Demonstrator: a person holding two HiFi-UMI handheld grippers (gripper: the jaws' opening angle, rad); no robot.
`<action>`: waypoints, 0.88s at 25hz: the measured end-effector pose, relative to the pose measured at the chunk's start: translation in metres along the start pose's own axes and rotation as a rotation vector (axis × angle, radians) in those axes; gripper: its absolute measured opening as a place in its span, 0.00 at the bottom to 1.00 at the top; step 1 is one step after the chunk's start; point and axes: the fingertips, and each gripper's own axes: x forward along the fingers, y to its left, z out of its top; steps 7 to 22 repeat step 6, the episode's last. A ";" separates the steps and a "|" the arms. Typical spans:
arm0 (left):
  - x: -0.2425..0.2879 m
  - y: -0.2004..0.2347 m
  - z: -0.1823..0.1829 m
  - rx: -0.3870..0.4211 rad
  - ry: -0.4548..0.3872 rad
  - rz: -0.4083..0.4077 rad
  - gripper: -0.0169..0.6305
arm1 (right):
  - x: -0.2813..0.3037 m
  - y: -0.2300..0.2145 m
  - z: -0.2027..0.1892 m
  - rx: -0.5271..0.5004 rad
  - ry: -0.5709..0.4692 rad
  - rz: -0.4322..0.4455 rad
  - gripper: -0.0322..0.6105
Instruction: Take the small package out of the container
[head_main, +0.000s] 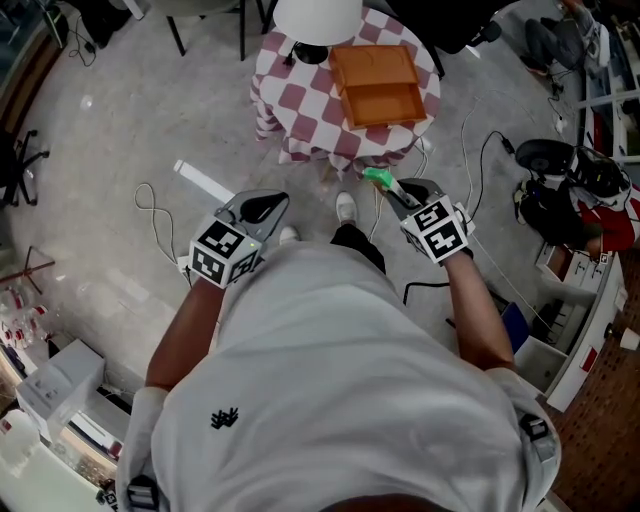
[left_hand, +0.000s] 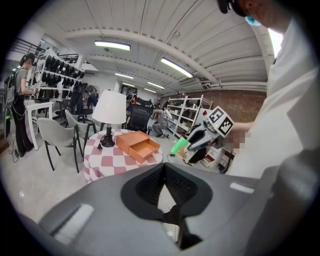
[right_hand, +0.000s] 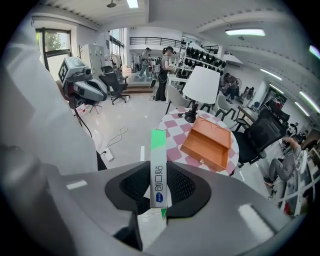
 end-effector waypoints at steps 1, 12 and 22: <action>0.001 0.001 0.000 -0.002 0.001 0.003 0.11 | 0.001 -0.003 -0.001 0.004 0.003 0.000 0.20; 0.009 0.010 0.006 -0.007 0.005 0.013 0.11 | 0.006 -0.021 0.000 0.005 0.010 0.000 0.20; 0.009 0.010 0.006 -0.007 0.005 0.013 0.11 | 0.006 -0.021 0.000 0.005 0.010 0.000 0.20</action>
